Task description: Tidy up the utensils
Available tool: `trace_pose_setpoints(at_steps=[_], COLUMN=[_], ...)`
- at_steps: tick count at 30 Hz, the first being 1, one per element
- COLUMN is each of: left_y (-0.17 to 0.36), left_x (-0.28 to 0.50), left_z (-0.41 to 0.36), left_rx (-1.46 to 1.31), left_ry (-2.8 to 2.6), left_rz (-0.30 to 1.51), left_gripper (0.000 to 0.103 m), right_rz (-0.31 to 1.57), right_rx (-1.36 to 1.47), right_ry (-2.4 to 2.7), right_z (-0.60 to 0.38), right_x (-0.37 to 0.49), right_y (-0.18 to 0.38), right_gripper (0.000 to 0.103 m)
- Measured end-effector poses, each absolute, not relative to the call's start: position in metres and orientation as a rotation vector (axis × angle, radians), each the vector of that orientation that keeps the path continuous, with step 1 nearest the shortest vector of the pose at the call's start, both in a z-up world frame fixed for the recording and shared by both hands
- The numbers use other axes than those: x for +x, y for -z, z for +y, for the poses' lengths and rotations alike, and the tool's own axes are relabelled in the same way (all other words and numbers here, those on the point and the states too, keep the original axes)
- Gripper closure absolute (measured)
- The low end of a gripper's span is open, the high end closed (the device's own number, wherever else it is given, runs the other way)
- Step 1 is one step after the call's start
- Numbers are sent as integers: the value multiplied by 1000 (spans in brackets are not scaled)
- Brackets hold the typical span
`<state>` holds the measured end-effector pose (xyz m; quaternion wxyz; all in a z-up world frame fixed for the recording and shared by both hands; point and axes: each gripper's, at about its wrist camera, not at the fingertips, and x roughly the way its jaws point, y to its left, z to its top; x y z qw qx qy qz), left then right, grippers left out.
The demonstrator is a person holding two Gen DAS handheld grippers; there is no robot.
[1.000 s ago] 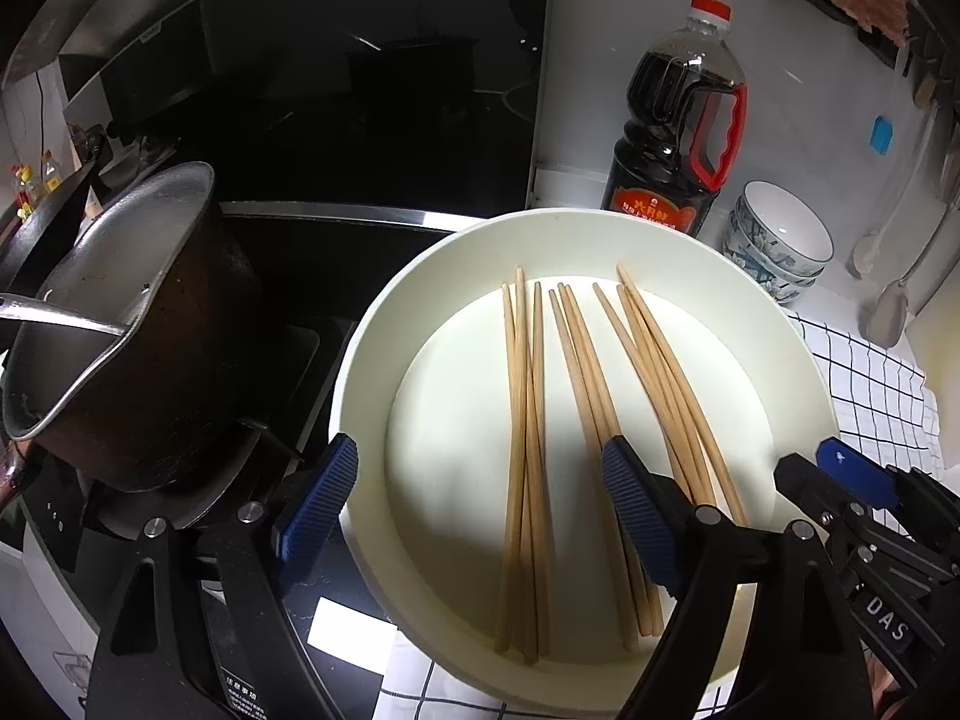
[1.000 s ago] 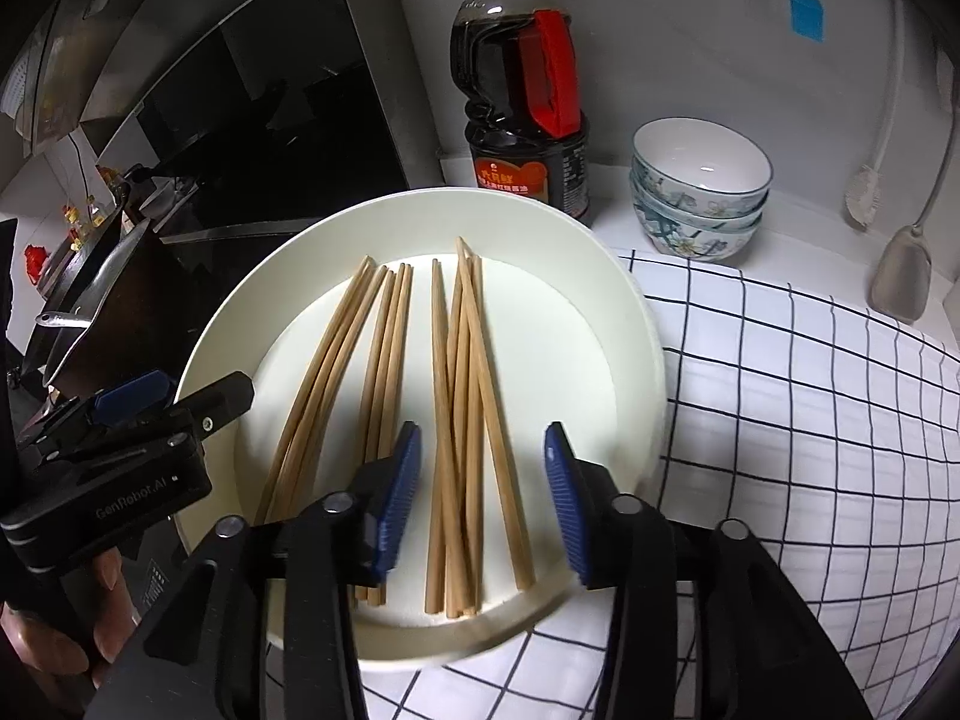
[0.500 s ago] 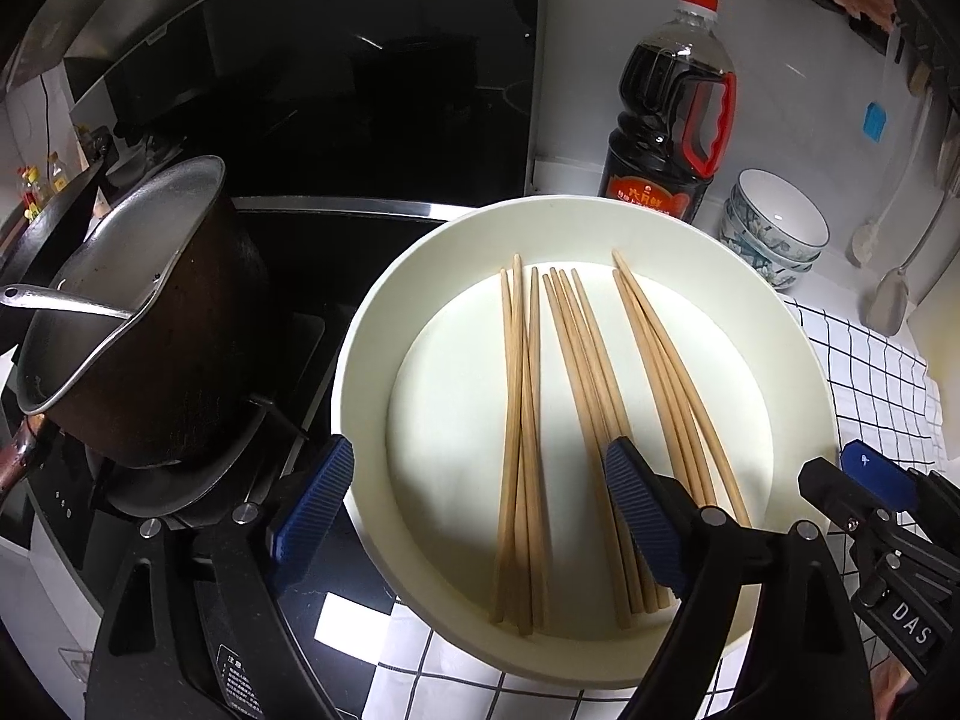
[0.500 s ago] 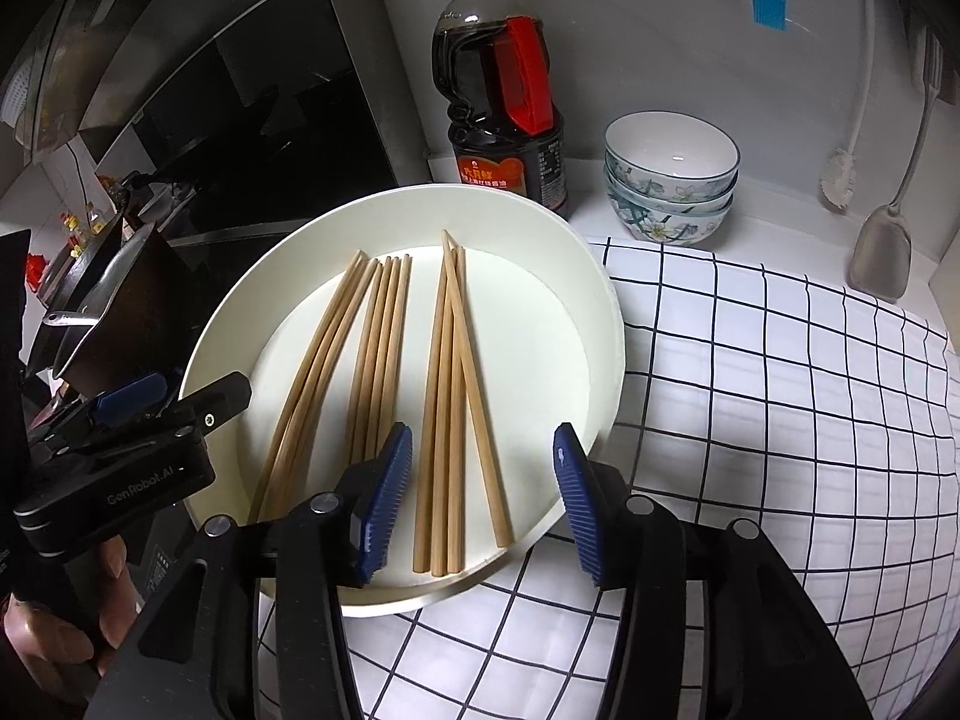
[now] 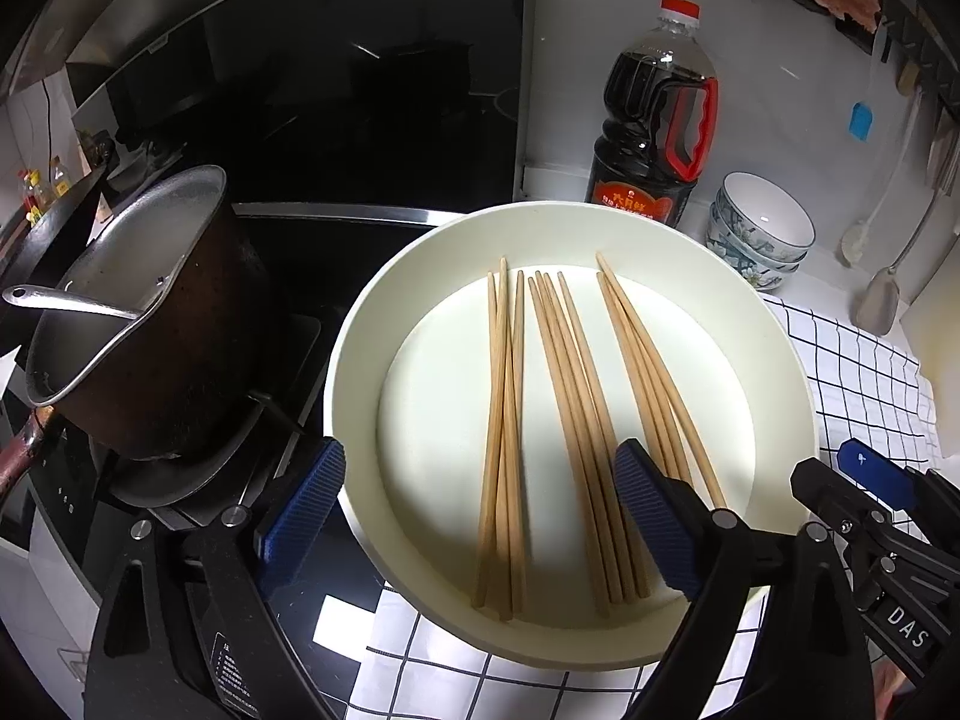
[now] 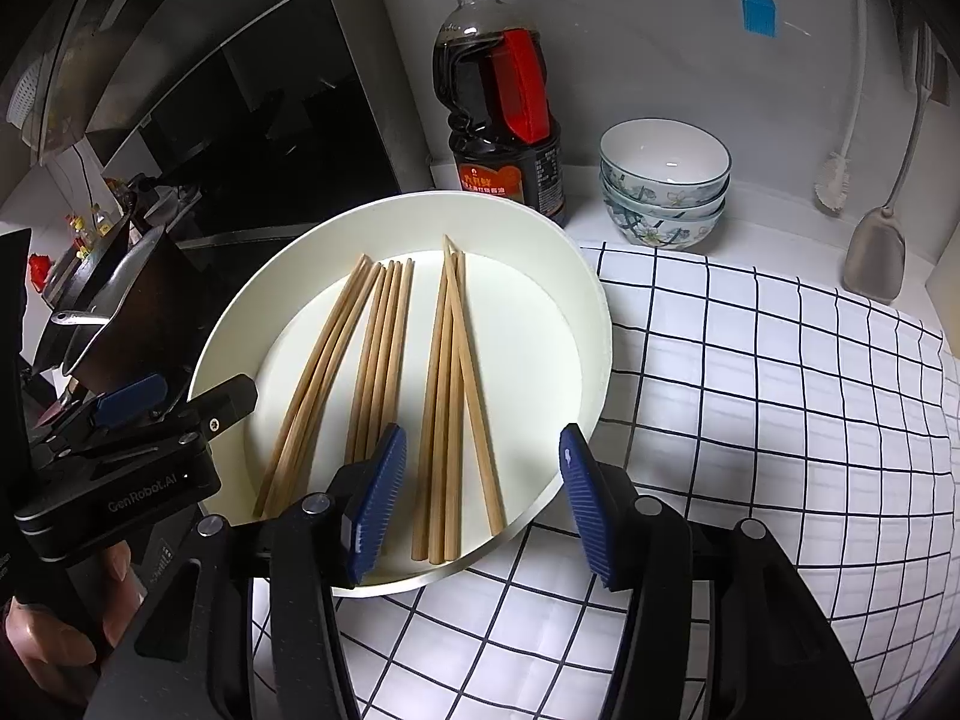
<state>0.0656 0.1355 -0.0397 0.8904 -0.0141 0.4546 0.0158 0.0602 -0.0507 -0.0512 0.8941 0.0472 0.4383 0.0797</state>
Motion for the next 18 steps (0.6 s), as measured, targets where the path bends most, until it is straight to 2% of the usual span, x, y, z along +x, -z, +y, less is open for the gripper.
trace_pose_setpoints(at_steps=[2,18], left_y=[38,42], left_x=[65,69], left_z=[135,138], left_rx=[-27,-37], left_ry=[-38,-74], left_rz=[942,992], left_gripper=[7,7], right_rz=[907,910], right_rx=[98,93], right_ry=[-167,-175], right_z=[-51,-50], right_x=[60,58], right_y=[50,48], right_gripper=[52,51])
